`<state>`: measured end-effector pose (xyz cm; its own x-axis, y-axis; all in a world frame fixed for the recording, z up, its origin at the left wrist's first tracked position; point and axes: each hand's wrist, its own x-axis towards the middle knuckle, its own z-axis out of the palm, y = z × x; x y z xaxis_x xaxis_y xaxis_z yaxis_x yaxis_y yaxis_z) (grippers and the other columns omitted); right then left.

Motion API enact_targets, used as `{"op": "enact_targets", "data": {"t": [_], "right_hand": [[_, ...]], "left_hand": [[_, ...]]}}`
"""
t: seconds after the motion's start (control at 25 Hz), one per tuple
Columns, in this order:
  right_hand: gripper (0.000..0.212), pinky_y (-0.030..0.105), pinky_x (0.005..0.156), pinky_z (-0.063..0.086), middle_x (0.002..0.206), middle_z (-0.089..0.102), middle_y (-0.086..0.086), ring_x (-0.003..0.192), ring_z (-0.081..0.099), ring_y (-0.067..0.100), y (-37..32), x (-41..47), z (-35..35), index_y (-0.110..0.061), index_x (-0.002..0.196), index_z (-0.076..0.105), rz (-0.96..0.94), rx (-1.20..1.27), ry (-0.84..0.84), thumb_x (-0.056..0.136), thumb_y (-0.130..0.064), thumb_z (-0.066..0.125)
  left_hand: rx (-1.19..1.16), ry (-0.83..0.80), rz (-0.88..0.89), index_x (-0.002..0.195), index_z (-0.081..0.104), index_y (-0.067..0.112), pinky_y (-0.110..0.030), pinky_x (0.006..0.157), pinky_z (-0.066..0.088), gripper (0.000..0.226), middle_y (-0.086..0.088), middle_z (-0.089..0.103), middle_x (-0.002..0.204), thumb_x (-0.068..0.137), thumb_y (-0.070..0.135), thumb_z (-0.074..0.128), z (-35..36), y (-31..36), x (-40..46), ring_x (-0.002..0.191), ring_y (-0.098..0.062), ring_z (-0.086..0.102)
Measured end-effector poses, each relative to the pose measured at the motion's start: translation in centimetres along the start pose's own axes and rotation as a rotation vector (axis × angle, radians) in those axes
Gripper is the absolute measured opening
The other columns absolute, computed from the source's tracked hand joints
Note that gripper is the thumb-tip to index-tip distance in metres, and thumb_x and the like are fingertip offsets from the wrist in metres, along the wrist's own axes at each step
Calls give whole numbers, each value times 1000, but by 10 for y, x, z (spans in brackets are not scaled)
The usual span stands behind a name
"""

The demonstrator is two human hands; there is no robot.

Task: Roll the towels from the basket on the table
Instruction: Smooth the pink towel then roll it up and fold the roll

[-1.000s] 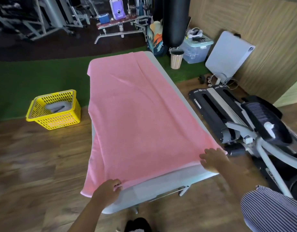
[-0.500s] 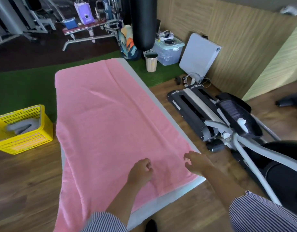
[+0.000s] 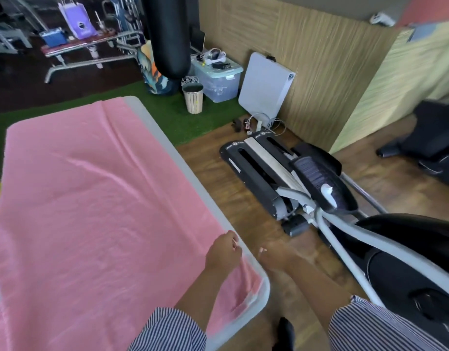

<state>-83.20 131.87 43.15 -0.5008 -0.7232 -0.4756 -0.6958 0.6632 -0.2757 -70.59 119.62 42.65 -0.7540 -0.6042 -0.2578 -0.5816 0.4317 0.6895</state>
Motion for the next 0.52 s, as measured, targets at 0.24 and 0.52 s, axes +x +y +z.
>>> {"op": "enact_targets", "data": {"t": [0.24,0.52], "right_hand": [[34,36,84,45,109,58,13,96,55,31,90,62,-77,-9,109,58,-131,-106,-46,91,-31,41],[25,43,75,52,99,57,8,89,59,29,121,141,-141,-8,93,60,-263,-140,-107,85,-27,45]], "left_hand": [[-63,155,-210,98,59,23,-29,81,48,16,0,66,98,88,20,47,58,86,79,97,-24,61],[-35,350,-315,122,54,23,-26,76,43,32,7,64,109,91,23,49,58,117,132,101,-16,61]]}}
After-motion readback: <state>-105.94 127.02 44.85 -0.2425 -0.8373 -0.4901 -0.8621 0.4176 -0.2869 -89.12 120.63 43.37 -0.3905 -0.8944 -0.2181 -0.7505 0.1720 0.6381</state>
